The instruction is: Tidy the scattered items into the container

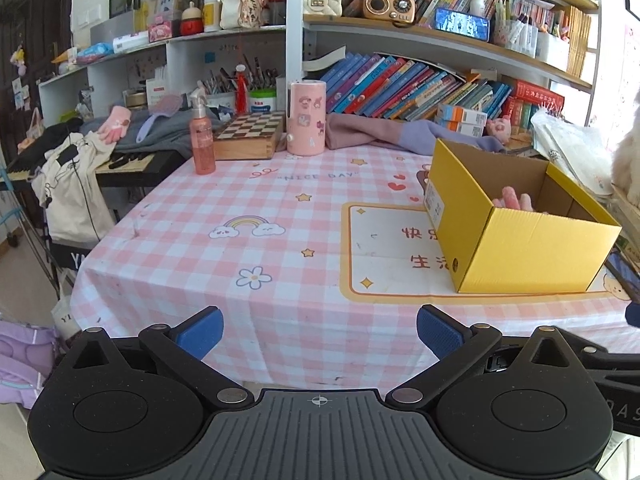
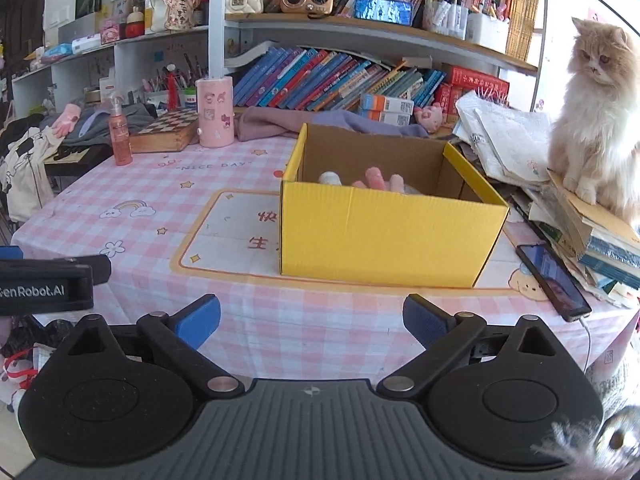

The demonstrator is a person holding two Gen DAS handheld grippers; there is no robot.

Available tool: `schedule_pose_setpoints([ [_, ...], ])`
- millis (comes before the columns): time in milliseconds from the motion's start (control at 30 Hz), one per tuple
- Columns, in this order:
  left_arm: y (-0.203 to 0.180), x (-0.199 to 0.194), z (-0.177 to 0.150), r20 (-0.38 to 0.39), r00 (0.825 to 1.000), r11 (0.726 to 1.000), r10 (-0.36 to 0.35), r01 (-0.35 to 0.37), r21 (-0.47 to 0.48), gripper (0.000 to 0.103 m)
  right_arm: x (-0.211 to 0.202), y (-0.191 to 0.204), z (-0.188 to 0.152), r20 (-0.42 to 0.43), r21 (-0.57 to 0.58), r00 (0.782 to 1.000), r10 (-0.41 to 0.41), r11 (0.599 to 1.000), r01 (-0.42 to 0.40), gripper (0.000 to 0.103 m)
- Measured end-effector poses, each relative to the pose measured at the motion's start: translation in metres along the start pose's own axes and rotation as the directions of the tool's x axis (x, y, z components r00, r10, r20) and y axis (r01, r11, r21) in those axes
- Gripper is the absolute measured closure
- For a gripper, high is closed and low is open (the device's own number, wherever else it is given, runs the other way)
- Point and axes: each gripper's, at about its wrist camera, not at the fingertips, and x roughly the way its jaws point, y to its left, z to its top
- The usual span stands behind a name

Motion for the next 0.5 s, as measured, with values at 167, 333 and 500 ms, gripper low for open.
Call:
schedule_pose_setpoints([
  [167, 0.0016, 0.0013, -0.0006, -0.036, 0.999, 1.0, -0.027, 0.027, -0.001, 0.0, 0.0015, 0.0003, 0.0007, -0.016, 0.011, 1.0, 0.0, 1.0, 0.0, 0.003],
  [333, -0.0011, 0.0046, -0.002, -0.08, 0.996, 1.0, -0.028, 0.029, 0.009, 0.0, 0.0026, -0.0007, 0.0015, -0.028, 0.022, 1.0, -0.007, 1.0, 0.007, 0.003],
  [500, -0.0052, 0.0082, -0.0014, -0.102, 0.995, 0.999, -0.012, 0.015, 0.03, 0.0, 0.0058, -0.0031, 0.0004, -0.055, 0.042, 0.998, -0.01, 0.999, 0.013, 0.003],
])
